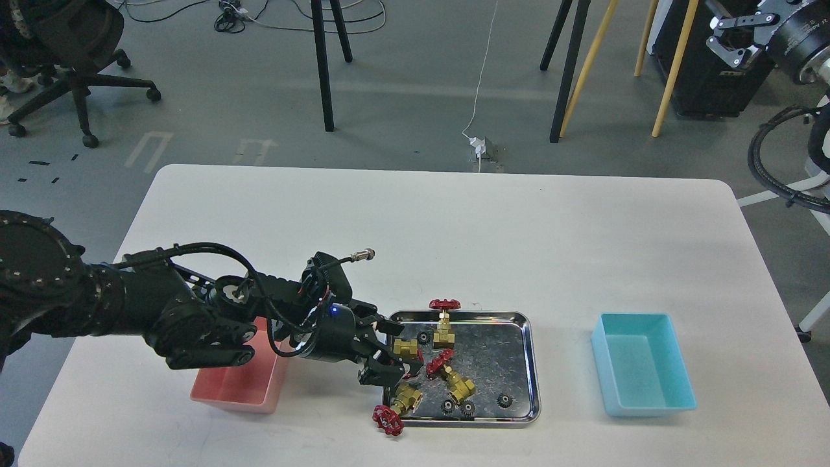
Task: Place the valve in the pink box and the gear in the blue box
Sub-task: 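Close the left gripper on the red-handled valve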
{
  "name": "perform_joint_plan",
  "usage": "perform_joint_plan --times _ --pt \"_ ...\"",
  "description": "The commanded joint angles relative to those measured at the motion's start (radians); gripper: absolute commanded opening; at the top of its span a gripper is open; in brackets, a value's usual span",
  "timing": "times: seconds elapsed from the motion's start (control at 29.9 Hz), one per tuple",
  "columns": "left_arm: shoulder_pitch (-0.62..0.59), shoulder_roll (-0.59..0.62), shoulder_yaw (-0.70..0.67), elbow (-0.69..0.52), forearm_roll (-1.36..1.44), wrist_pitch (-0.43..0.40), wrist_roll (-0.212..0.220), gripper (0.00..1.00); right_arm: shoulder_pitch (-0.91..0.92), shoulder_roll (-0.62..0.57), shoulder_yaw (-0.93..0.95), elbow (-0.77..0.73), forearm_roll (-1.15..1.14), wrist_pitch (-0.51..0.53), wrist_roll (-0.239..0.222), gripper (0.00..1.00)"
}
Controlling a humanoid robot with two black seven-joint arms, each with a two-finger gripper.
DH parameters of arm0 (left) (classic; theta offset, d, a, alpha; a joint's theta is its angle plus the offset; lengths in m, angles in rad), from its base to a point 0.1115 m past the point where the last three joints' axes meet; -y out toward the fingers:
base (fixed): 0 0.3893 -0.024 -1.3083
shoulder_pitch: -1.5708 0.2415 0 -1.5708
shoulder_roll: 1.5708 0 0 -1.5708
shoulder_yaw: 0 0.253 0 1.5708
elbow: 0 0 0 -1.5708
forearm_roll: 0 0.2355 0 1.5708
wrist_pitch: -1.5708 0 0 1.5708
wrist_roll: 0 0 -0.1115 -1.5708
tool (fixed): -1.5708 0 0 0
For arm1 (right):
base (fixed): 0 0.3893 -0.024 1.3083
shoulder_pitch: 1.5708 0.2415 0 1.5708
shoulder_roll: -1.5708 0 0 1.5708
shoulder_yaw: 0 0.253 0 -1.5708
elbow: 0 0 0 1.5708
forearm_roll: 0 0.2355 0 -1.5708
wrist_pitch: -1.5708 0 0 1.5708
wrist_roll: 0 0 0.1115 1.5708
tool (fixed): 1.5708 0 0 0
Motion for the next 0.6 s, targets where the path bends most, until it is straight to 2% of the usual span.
perform_joint_plan --times 0.0,0.23,0.37,0.57 --pt "0.001 -0.001 0.000 0.000 0.002 0.002 0.000 0.71 -0.006 0.000 0.001 0.000 0.000 0.000 -0.001 1.00" --pt "0.001 0.002 0.000 0.000 0.014 0.015 0.000 0.53 -0.015 0.000 0.003 0.000 0.000 0.000 0.001 1.00" --pt "0.001 0.008 0.002 0.000 0.014 0.028 0.000 0.50 -0.017 0.000 0.005 0.000 0.000 0.000 0.001 1.00" --pt "0.001 0.010 0.002 0.000 0.026 0.040 0.000 0.39 -0.017 0.000 0.006 0.000 0.000 0.000 0.001 1.00"
